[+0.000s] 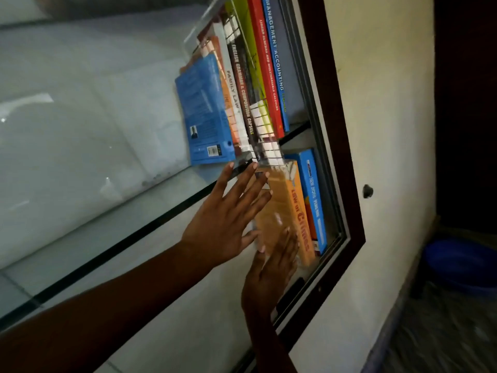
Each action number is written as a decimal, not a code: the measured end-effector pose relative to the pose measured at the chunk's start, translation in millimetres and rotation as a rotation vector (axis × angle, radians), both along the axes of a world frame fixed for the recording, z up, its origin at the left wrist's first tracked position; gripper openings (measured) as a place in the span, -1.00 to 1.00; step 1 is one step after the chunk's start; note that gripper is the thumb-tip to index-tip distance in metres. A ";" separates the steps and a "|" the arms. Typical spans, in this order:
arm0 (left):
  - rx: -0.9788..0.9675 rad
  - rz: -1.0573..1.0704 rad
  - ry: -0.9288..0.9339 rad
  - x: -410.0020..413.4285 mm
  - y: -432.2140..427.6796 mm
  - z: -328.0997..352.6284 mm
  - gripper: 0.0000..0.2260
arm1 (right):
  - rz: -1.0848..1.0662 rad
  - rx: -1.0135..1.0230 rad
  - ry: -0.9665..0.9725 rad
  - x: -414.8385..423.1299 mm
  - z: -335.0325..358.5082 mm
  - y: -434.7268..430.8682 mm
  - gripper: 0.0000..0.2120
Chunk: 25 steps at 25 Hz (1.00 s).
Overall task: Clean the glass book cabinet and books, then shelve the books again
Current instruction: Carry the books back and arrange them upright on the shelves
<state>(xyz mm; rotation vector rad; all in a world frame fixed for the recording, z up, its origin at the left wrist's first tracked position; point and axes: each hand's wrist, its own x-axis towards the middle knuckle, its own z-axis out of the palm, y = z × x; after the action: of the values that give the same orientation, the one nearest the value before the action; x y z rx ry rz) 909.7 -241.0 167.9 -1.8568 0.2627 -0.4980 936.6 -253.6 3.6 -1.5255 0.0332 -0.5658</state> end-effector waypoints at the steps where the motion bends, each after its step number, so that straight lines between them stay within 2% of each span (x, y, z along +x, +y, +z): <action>1: -0.005 0.000 0.003 6.3 -4.8 1.3 -0.34 | -0.016 0.008 -0.009 8.3 -0.6 -2.1 -0.37; 6: -0.024 0.015 0.041 50.6 -28.8 2.9 -0.35 | -0.148 -0.012 -0.042 57.3 -2.0 -21.1 -0.40; 10: -0.033 0.004 0.040 74.6 -38.3 0.6 -0.34 | -0.122 0.038 -0.049 76.5 -1.6 -29.9 -0.30; 16: 0.006 0.054 0.022 88.5 -45.9 1.9 -0.35 | -0.084 0.012 -0.004 83.1 6.1 -39.9 -0.28; 18: -0.120 -0.030 0.057 73.8 -54.4 4.6 -0.40 | -0.029 -0.015 -0.003 79.2 10.3 -54.3 -0.23; 20: -0.281 -0.088 0.073 41.6 -58.0 3.1 -0.47 | 0.165 -0.062 -0.030 68.3 15.3 -79.2 -0.23; 22: -0.500 -0.184 0.065 -2.3 -42.2 -12.1 -0.56 | 0.289 -0.180 -0.039 45.3 19.4 -103.6 -0.39; 24: -0.731 -0.224 0.053 -65.3 -24.8 -35.6 -0.65 | 0.308 -0.289 -0.059 2.5 16.1 -112.9 -0.62; 25: -0.866 -0.239 0.019 -99.8 -21.0 -46.6 -0.65 | 0.342 -0.326 -0.113 -25.8 15.9 -112.1 -0.66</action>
<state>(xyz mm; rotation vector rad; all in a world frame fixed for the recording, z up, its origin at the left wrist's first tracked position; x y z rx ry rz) 809.9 -262.0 121.3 -2.6870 0.3109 -0.8469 910.9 -365.7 19.5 -1.7625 -0.4183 -0.3927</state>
